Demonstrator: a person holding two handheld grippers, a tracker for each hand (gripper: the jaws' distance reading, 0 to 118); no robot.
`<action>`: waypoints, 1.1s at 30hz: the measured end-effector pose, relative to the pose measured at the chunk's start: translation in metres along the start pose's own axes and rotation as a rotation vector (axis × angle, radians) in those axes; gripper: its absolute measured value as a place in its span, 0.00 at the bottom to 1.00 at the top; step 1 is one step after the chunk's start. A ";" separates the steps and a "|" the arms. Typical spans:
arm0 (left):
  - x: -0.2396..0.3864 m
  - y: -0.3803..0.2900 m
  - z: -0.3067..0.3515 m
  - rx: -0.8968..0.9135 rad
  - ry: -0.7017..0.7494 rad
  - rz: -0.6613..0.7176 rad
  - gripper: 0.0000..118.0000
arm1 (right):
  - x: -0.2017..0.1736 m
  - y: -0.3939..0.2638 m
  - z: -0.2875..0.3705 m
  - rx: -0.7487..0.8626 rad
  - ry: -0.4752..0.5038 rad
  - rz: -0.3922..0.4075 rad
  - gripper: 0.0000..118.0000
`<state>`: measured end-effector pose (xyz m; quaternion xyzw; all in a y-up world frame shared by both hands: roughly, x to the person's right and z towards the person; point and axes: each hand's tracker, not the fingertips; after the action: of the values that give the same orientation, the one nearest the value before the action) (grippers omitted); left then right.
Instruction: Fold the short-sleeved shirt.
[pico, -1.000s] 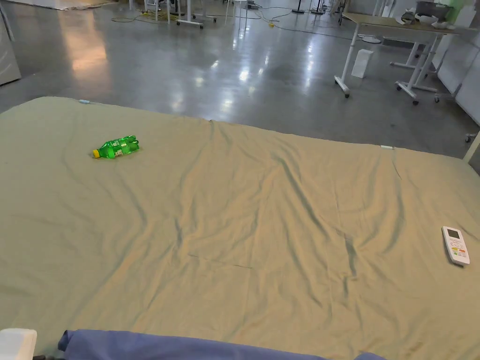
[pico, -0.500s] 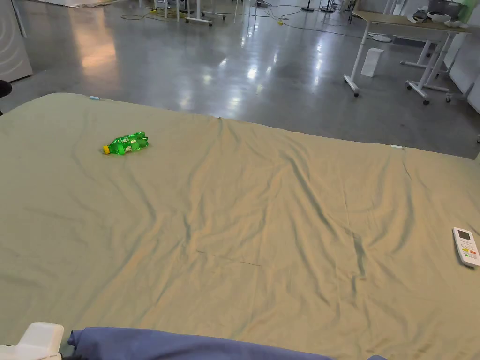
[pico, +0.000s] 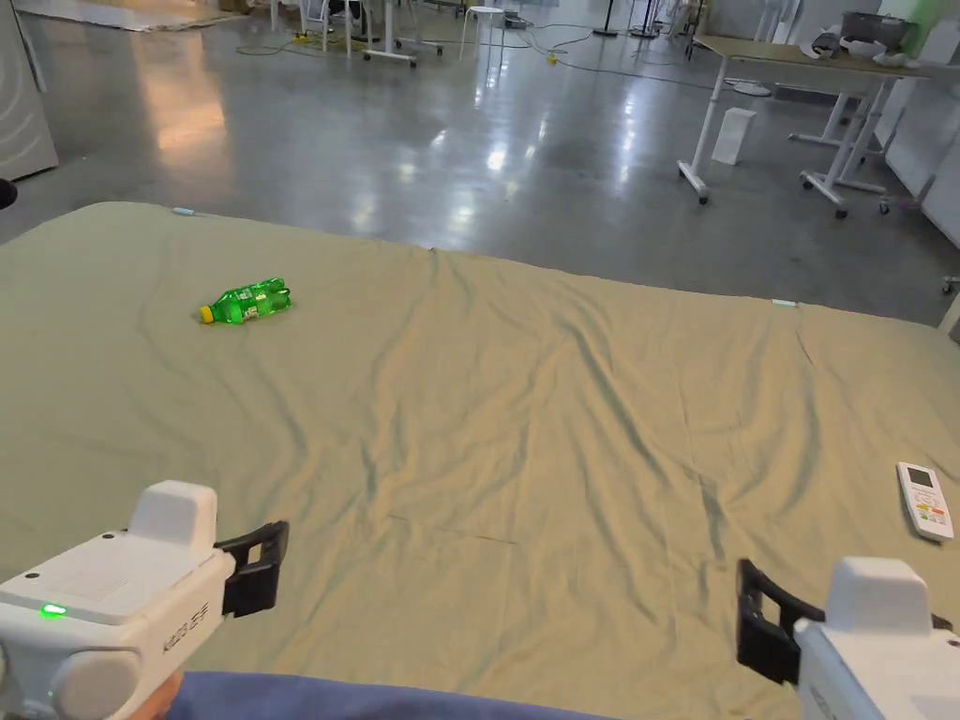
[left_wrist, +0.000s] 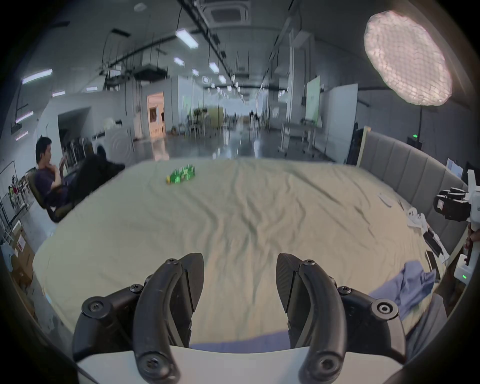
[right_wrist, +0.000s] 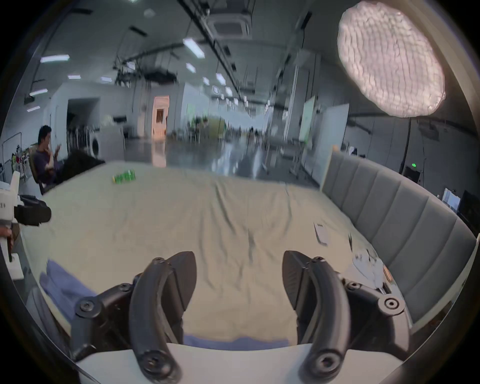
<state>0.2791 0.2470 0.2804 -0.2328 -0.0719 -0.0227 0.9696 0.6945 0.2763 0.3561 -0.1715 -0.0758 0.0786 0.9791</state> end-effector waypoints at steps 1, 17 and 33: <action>0.006 0.005 0.001 0.036 0.009 -0.009 0.50 | -0.007 0.004 -0.001 0.035 0.007 -0.020 0.57; 0.014 0.023 0.010 0.200 0.033 0.087 0.00 | -0.059 0.019 -0.010 0.313 -0.039 -0.052 0.00; -0.132 -0.044 0.008 -0.328 -0.265 0.276 0.00 | -0.057 -0.003 -0.023 0.226 -0.005 0.015 0.00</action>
<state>0.1443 0.2128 0.2873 -0.3958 -0.1614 0.1292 0.8947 0.6431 0.2553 0.3284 -0.0606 -0.0677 0.0945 0.9914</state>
